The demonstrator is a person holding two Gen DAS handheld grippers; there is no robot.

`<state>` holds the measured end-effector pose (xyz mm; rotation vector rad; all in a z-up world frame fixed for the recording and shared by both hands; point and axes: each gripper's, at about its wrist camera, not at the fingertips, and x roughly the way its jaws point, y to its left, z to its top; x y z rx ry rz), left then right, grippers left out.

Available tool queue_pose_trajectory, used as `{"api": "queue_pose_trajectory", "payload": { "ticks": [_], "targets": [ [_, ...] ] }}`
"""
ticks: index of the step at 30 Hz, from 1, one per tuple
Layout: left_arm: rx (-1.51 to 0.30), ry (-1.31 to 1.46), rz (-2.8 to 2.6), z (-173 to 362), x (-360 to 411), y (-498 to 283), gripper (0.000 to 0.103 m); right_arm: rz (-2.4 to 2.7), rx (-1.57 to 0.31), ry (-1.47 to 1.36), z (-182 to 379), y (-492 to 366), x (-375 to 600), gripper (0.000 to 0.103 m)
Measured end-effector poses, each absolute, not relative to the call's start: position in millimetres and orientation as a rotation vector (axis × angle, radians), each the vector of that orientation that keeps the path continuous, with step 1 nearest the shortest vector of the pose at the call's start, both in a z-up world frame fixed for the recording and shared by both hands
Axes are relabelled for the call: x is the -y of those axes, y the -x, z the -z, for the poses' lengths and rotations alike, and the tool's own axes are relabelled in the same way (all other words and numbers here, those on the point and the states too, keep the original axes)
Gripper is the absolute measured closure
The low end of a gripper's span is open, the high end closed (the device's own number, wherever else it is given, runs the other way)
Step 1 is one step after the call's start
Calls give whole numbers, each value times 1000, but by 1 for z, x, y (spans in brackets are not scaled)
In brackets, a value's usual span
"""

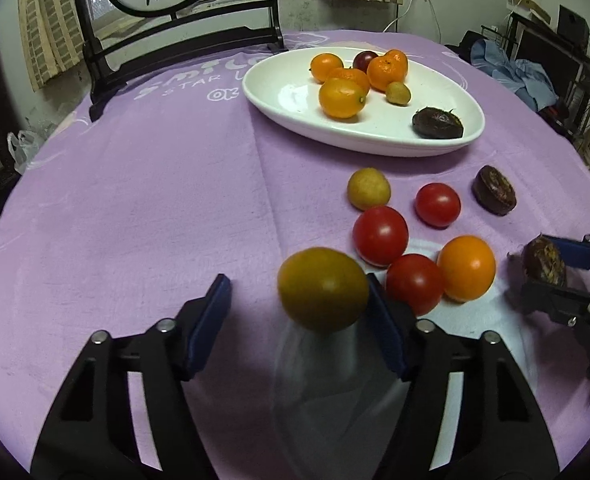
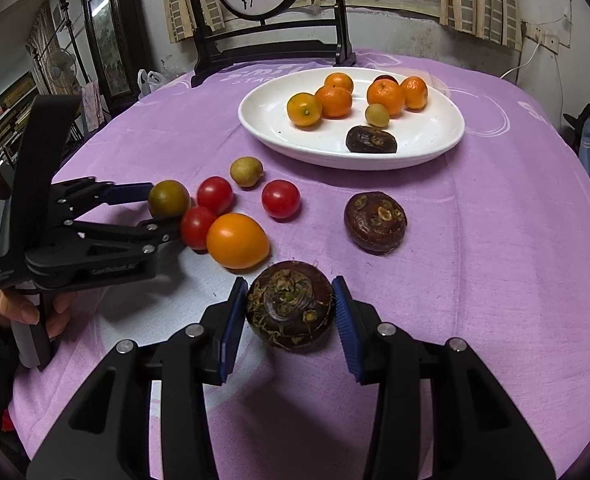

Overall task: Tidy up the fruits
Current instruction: 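Grasp another brown mangosteen with the right tool while the left tool grasps a green tomato, then carry the mangosteen and green tomato to the white plate and open both tools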

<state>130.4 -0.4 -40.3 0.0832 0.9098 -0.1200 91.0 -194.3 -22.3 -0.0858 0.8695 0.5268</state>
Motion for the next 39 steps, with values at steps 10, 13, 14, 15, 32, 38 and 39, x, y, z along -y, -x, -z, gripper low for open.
{"api": "queue_pose_trajectory", "payload": {
  "ticks": [10, 13, 14, 15, 32, 38, 39],
  "targets": [
    [-919, -62, 170, 34, 7, -116, 62, -510, -861, 68, 22, -93, 199, 60],
    [-898, -67, 180, 22, 11, -106, 62, -520, -832, 57, 18, -92, 199, 60],
    [-888, -71, 184, 17, 13, -103, 62, -524, -820, 53, 16, -91, 200, 60],
    [-880, -70, 188, 13, 14, -101, 62, -527, -803, 50, 14, -89, 200, 60],
    [-779, 53, 192, -50, 27, -134, 62, -482, -650, -19, -42, -111, 215, 60],
    [-822, 58, 123, -33, 38, -187, 62, -436, -667, 25, -37, -166, 205, 60],
    [-829, 53, 114, -30, 39, -193, 62, -429, -684, 28, -31, -177, 202, 60]
  ]
}}
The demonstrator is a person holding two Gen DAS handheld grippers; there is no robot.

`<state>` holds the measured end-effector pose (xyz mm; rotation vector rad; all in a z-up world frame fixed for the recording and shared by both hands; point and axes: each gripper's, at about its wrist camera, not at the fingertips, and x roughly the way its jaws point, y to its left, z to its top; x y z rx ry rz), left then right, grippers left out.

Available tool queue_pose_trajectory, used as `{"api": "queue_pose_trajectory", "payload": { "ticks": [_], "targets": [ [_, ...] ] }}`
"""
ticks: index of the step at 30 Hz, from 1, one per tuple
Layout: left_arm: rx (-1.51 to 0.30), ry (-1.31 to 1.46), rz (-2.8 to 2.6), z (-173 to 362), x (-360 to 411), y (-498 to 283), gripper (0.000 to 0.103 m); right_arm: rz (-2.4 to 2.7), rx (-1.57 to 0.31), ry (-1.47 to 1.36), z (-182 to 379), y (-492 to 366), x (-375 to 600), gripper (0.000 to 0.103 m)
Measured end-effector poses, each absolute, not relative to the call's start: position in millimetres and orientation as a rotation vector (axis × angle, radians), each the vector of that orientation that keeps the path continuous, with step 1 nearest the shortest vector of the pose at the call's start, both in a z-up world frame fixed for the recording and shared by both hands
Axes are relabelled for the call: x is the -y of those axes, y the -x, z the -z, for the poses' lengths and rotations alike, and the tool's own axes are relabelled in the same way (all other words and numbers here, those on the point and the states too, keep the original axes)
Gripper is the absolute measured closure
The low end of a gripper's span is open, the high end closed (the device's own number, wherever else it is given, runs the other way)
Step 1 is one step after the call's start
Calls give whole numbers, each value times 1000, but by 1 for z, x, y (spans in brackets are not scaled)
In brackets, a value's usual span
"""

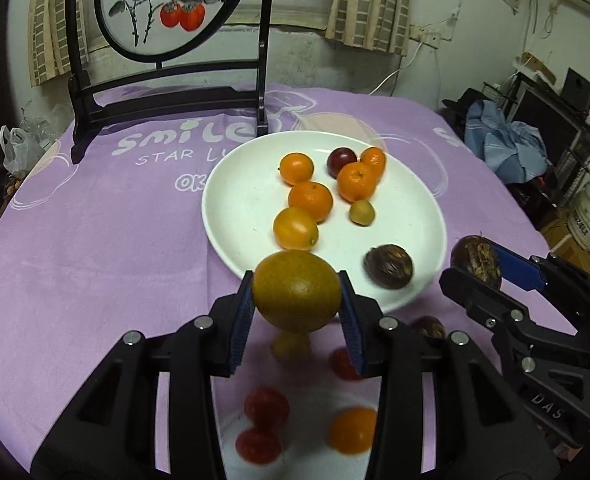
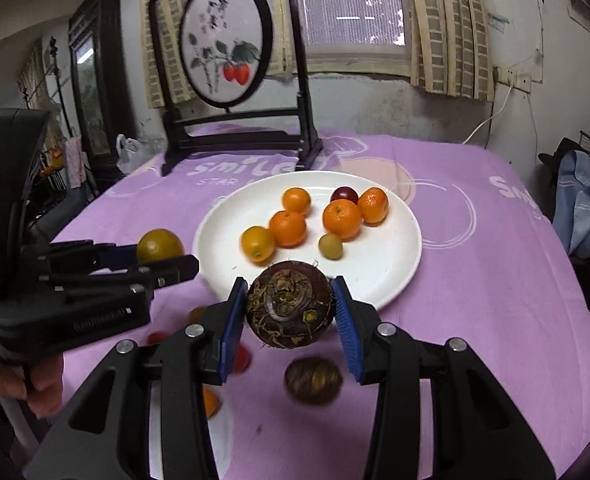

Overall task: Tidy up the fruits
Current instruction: 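Carry the mangosteen and green tomato to the white plate and open both tools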

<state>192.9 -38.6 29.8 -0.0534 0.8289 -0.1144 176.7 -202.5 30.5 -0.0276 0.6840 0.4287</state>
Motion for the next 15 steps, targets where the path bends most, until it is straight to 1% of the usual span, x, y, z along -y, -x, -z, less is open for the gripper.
{"api": "queue_pose_trajectory", "payload": {
  "ticks": [8, 9, 10, 11, 12, 15],
  "targets": [
    [-871, 55, 81, -10, 40, -232, 62, -364, -753, 37, 0, -226, 201, 60],
    [-874, 72, 74, -9, 37, -235, 62, -356, -763, 29, 3, -231, 202, 58],
    [-874, 87, 70, -8, 36, -236, 58, -361, -772, 18, 5, -234, 203, 55],
    [-871, 109, 62, -8, 33, -237, 45, -363, -774, 5, 5, -236, 204, 45],
    [-859, 120, 47, -10, 31, -236, 38, -353, -765, -3, 4, -235, 206, 38],
    [-815, 115, 54, -22, 27, -229, 37, -348, -748, 0, 0, -230, 210, 38]
  ]
}}
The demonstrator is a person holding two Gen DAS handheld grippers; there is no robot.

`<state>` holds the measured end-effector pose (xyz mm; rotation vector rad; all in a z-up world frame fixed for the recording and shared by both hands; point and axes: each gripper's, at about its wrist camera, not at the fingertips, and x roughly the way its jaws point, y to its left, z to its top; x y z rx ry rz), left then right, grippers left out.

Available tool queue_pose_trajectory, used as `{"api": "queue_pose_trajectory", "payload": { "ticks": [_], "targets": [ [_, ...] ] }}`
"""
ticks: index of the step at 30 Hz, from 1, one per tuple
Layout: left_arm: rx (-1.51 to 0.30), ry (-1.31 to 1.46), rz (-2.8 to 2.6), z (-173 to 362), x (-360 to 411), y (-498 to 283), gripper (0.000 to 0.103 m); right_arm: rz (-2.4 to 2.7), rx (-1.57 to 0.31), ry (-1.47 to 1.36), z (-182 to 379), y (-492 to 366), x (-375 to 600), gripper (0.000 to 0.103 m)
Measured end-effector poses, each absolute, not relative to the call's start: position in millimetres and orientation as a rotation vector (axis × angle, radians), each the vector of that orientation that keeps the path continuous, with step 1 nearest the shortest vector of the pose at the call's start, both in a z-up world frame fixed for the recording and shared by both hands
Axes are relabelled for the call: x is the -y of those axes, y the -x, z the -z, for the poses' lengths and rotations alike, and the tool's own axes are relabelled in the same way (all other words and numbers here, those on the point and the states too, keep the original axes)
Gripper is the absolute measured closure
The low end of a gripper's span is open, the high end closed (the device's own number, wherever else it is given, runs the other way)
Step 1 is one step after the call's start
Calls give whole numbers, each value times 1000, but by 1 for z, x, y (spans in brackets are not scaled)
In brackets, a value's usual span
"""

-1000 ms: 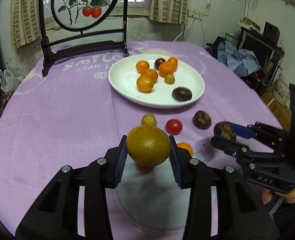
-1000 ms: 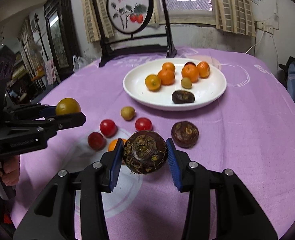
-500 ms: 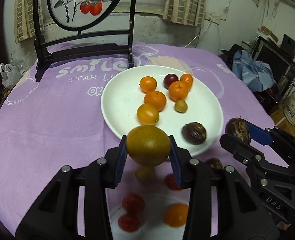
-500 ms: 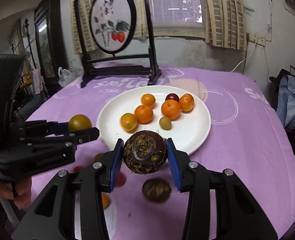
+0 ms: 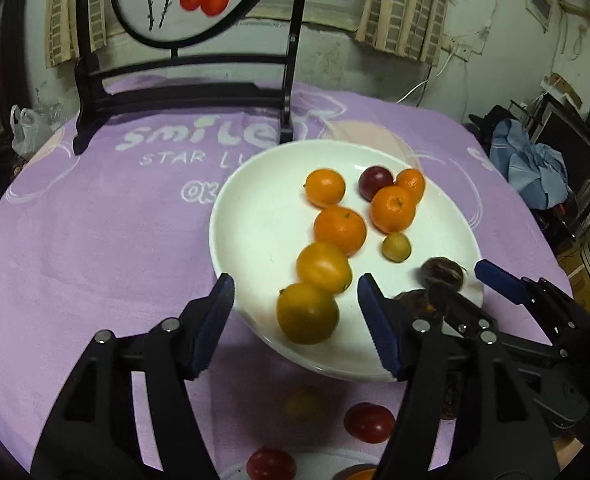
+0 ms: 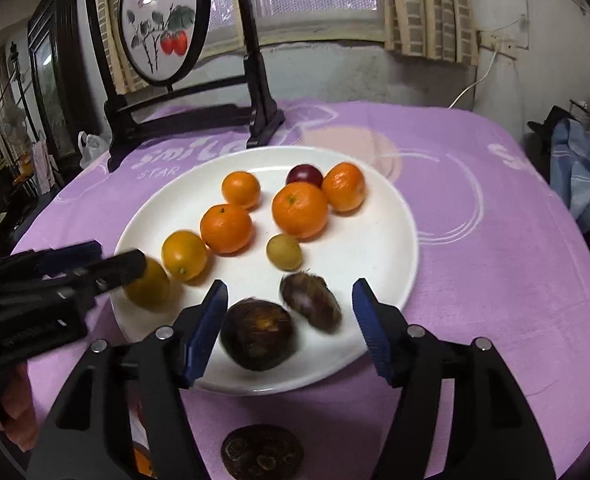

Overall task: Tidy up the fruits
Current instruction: 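Carry the mangosteen and green tomato to the white plate and open both tools, then grasp a large orange tomato with the right tool while the left tool grasps a red tomato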

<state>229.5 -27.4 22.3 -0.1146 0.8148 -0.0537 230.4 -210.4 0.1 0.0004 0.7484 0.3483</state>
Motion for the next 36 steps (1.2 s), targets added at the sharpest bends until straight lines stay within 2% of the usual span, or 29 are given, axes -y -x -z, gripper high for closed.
{"api": "queue_pose_trajectory", "payload": {
  "ticks": [2, 5, 7, 14, 24, 36],
  "targets": [
    [-795, 105, 54, -31, 26, -223, 36, -354, -745, -3, -4, -225, 214, 38],
    [-778, 110, 46, -41, 21, -212, 28, -363, -744, -17, -10, -213, 223, 38],
    [-769, 119, 53, -44, 17, -202, 28, -362, -748, -21, -12, -204, 229, 38],
    [-757, 103, 41, -43, 5, -159, 19, -343, -752, 14, -12, -159, 242, 38],
    [-805, 112, 48, -15, -6, -107, 15, -372, -821, 55, 12, -108, 232, 38],
    [-843, 169, 31, 9, -34, -103, 15, -449, -898, 148, 34, -86, 178, 38]
  ]
}}
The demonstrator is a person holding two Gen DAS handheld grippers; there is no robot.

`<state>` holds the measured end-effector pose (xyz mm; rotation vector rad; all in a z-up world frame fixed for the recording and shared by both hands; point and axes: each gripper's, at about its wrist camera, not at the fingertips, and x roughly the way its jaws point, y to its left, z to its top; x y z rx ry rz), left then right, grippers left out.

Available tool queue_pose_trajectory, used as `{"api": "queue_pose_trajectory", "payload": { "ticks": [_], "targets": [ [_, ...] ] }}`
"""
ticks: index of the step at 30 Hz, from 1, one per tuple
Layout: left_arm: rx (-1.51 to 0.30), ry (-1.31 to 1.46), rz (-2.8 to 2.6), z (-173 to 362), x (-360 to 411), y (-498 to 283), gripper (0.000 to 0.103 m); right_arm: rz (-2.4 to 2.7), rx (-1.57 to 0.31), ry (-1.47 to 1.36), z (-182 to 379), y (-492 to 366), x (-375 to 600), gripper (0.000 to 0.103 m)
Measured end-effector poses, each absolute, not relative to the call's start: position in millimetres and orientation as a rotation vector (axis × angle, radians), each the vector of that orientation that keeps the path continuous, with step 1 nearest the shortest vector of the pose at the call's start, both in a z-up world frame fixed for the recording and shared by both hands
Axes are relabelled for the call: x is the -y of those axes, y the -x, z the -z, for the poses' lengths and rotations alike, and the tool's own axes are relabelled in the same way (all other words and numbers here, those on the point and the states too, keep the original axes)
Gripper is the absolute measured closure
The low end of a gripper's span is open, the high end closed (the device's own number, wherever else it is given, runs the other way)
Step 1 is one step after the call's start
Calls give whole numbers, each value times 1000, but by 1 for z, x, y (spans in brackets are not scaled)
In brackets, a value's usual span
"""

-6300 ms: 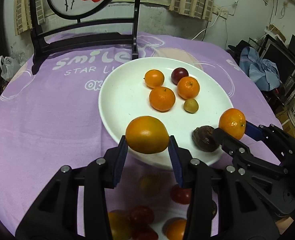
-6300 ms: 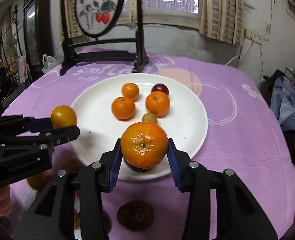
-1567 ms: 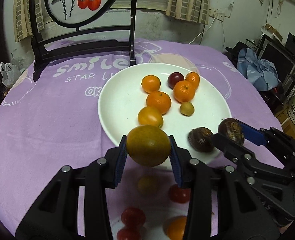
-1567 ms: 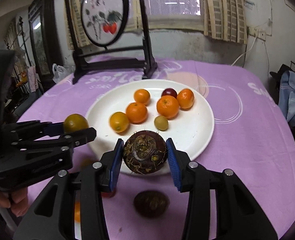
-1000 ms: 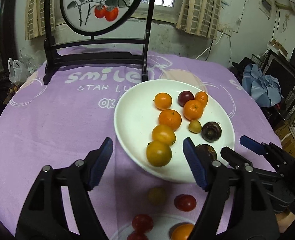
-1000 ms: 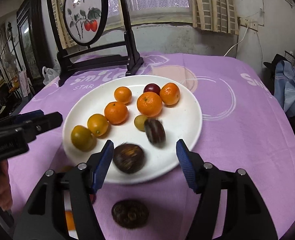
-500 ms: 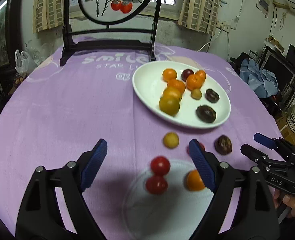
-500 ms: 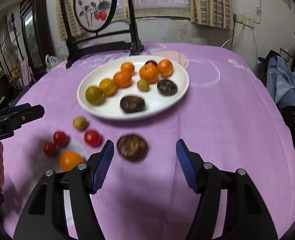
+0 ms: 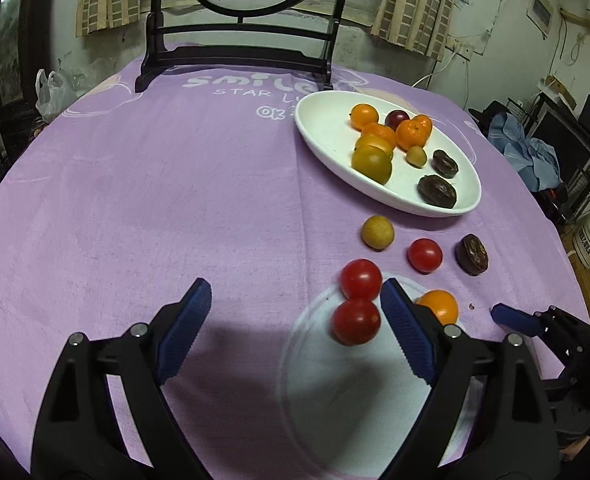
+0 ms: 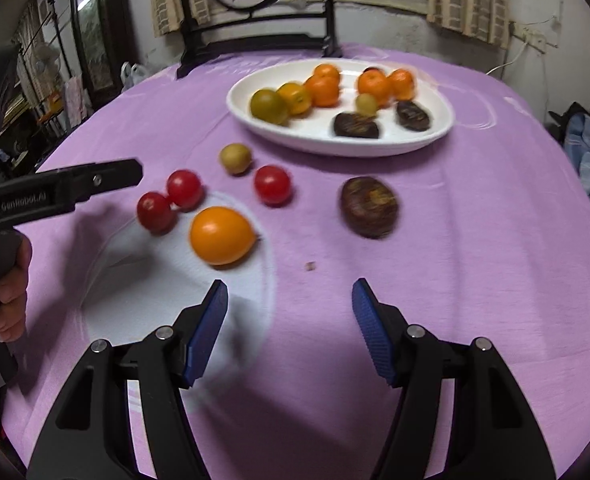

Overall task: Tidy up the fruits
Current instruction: 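Grasp a large orange tomato with the right tool while the left tool grasps a red tomato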

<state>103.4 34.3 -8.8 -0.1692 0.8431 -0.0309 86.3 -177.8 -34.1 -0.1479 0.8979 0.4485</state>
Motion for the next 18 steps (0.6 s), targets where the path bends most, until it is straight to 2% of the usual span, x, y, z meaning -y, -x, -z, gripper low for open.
{"api": "queue_pose_trajectory", "payload": {
  "ticks": [10, 13, 15, 18],
  "targets": [
    [-858, 168, 12, 9, -40, -106, 15, -492, -893, 226, 38, -104, 136, 38],
    [-861, 171, 14, 11, -40, -107, 15, -489, -883, 218, 37, -114, 132, 47],
    [-868, 167, 20, 12, -39, -107, 15, -518, -881, 194, 36, -117, 130, 62],
    [-874, 167, 36, 13, -36, -107, 15, -526, -881, 196, 35, -115, 130, 62]
  ]
}}
